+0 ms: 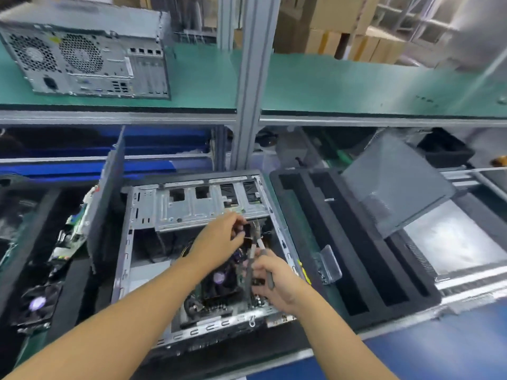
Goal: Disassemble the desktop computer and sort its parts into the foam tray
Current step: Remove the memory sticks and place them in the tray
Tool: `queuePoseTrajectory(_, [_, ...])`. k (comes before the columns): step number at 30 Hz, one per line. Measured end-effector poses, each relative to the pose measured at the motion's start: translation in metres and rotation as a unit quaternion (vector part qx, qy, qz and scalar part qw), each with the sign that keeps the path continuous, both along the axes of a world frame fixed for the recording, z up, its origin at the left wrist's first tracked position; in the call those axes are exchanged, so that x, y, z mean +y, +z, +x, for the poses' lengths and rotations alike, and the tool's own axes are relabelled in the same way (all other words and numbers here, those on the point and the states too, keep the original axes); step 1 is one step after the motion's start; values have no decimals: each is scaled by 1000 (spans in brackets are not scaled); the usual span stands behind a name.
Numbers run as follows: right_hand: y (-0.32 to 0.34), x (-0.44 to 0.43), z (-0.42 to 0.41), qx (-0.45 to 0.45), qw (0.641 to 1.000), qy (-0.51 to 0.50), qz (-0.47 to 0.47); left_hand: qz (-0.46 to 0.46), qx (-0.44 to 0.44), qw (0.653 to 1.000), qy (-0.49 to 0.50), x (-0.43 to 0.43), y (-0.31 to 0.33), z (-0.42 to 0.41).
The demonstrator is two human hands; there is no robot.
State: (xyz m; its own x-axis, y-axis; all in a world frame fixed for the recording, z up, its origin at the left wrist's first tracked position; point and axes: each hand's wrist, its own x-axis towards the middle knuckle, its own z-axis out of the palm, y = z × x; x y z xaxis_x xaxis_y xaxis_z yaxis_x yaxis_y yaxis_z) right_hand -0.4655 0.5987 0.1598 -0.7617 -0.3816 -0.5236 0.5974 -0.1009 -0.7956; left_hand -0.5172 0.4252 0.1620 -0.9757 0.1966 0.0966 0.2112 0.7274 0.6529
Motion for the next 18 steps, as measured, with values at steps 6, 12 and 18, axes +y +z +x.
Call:
queuePoseTrajectory(6, [-13, 3, -2, -9, 999, -13, 30, -180, 68, 980, -51, 13, -33, -17])
queuePoseTrajectory(12, [-18, 3, -2, -49, 994, -25, 92, -209, 150, 966, -37, 22, -41, -15])
queuePoseTrajectory(18, [-17, 0, -6, -88, 987, -12, 134, -108, 122, 986, -31, 12, -32, -16])
